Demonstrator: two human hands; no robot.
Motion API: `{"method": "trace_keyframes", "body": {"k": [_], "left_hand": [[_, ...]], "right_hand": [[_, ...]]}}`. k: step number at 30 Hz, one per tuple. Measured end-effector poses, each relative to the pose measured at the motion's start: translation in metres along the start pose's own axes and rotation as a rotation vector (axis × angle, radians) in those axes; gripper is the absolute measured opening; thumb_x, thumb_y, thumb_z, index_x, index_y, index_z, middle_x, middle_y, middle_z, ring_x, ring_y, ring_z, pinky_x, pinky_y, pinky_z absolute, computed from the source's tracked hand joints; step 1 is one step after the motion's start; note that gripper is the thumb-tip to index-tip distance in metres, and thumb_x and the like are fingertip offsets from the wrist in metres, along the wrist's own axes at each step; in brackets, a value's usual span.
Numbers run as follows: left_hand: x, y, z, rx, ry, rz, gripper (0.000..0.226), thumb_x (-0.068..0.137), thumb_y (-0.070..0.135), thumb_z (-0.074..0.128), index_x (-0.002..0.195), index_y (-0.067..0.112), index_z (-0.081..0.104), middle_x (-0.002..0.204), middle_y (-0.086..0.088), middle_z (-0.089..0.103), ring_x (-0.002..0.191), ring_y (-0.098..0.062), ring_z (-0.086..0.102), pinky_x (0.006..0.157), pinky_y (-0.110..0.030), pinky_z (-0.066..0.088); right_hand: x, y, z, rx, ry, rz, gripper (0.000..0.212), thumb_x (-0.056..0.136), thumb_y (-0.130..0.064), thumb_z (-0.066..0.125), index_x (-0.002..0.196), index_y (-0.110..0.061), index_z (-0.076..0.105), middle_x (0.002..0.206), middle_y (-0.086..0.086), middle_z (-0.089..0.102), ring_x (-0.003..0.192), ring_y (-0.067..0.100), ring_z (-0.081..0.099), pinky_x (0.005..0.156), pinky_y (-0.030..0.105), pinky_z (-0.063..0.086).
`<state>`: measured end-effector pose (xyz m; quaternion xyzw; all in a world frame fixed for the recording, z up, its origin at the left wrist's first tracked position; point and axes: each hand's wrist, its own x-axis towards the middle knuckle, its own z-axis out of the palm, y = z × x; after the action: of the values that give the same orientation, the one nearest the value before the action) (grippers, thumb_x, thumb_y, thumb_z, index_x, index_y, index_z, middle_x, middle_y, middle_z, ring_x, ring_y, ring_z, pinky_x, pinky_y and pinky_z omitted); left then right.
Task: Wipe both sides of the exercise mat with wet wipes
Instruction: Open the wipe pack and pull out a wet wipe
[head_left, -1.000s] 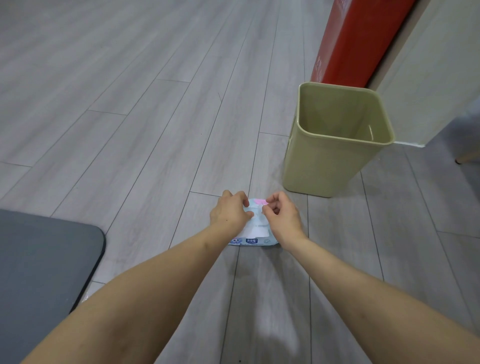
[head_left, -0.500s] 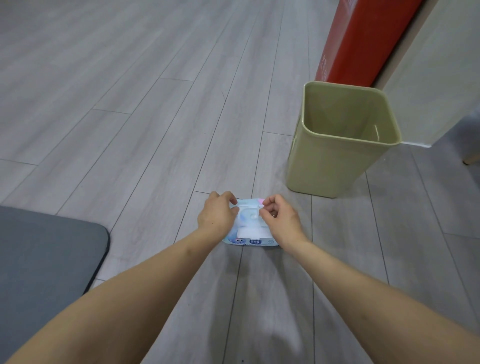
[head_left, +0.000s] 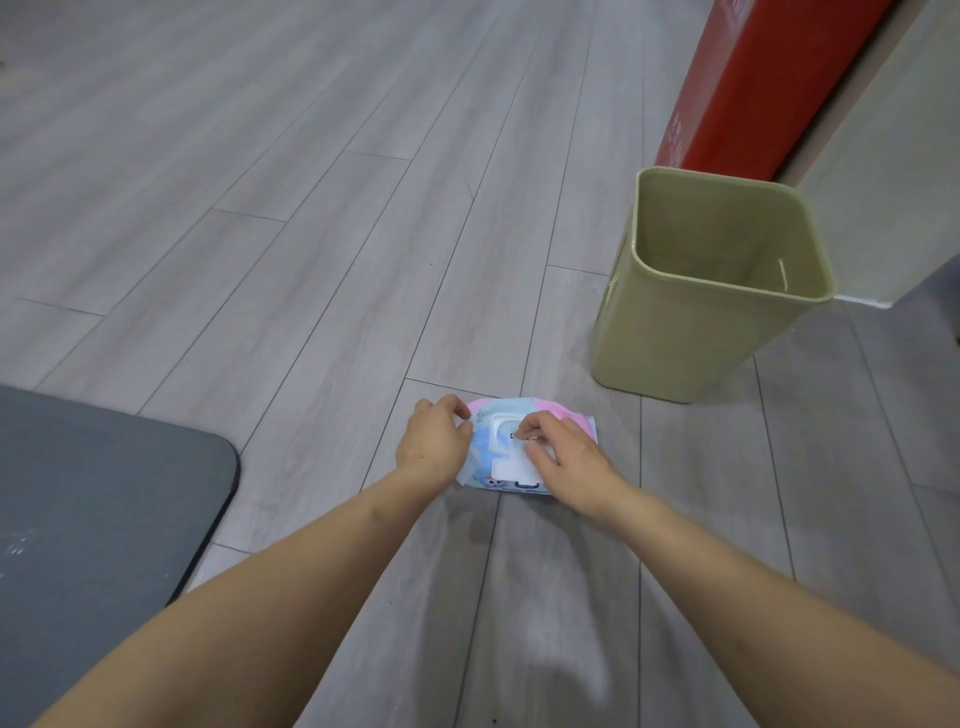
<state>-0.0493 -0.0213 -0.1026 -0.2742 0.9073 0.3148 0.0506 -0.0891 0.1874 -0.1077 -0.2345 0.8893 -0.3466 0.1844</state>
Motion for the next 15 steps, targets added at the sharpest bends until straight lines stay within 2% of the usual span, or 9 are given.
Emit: {"method": "trace_keyframes", "body": {"k": [2,4,6,8,9,10,12,15], "left_hand": [[-0.002,-0.002,-0.001,-0.007,0.021,-0.005,0.023,0.101,0.034,0.051,0.124,0.030,0.055,0.117,-0.002,0.048,0.088,-0.021,0.059,0.075,-0.037,0.052],[-0.003,-0.003,-0.001,-0.023,0.046,-0.018,0.028,0.102,0.035,0.050,0.130,0.031,0.051,0.118,-0.003,0.050,0.090,-0.022,0.059,0.076,-0.039,0.052],[-0.004,-0.004,-0.002,-0.058,0.070,-0.034,0.031,0.103,0.034,0.048,0.135,0.030,0.048,0.122,-0.005,0.051,0.091,-0.022,0.058,0.074,-0.038,0.047],[-0.004,-0.004,-0.001,-0.101,0.092,-0.042,0.034,0.105,0.032,0.046,0.138,0.028,0.046,0.127,-0.007,0.053,0.098,-0.022,0.057,0.077,-0.036,0.044],[-0.004,-0.005,-0.001,-0.126,0.101,-0.045,0.034,0.105,0.031,0.046,0.139,0.027,0.046,0.130,-0.007,0.054,0.104,-0.024,0.058,0.079,-0.036,0.044],[-0.004,-0.005,-0.001,-0.146,0.108,-0.049,0.034,0.106,0.029,0.045,0.139,0.025,0.047,0.131,-0.007,0.055,0.110,-0.025,0.058,0.082,-0.036,0.044],[-0.003,-0.005,-0.001,-0.174,0.110,-0.068,0.033,0.106,0.027,0.044,0.138,0.024,0.048,0.132,-0.008,0.055,0.113,-0.025,0.058,0.082,-0.035,0.044],[-0.004,-0.003,-0.001,-0.204,0.104,-0.094,0.032,0.105,0.024,0.043,0.138,0.023,0.048,0.132,-0.008,0.056,0.108,-0.024,0.058,0.081,-0.034,0.043]], "right_hand": [[-0.007,0.005,-0.006,-0.082,-0.080,-0.038,0.054,0.089,-0.067,0.047,0.131,-0.035,0.055,0.134,-0.015,0.056,0.130,0.007,0.044,0.111,0.033,0.038],[-0.012,0.010,-0.009,-0.181,-0.117,-0.082,0.070,0.082,-0.080,0.047,0.138,-0.039,0.052,0.138,-0.019,0.053,0.131,0.004,0.041,0.111,0.029,0.036],[-0.011,0.017,-0.009,-0.216,-0.083,-0.155,0.063,0.087,-0.073,0.048,0.136,-0.034,0.056,0.136,-0.017,0.057,0.129,0.008,0.046,0.111,0.032,0.040],[-0.007,0.020,-0.007,-0.226,0.036,-0.243,0.047,0.095,-0.056,0.045,0.126,-0.025,0.063,0.126,-0.012,0.064,0.120,0.014,0.054,0.104,0.042,0.047],[-0.003,0.019,-0.007,-0.217,0.093,-0.248,0.046,0.097,-0.055,0.043,0.122,-0.024,0.065,0.122,-0.011,0.066,0.117,0.016,0.056,0.102,0.043,0.048],[-0.001,0.017,-0.009,-0.202,0.117,-0.230,0.050,0.096,-0.062,0.042,0.121,-0.025,0.065,0.121,-0.011,0.066,0.116,0.015,0.057,0.102,0.040,0.048],[0.002,0.012,-0.011,-0.217,0.051,-0.206,0.066,0.087,-0.081,0.042,0.125,-0.030,0.062,0.124,-0.014,0.063,0.119,0.011,0.054,0.104,0.032,0.043],[0.000,0.011,-0.015,-0.335,-0.083,-0.267,0.075,0.075,-0.086,0.053,0.130,-0.035,0.057,0.128,-0.018,0.058,0.122,0.010,0.048,0.106,0.030,0.037]]}}
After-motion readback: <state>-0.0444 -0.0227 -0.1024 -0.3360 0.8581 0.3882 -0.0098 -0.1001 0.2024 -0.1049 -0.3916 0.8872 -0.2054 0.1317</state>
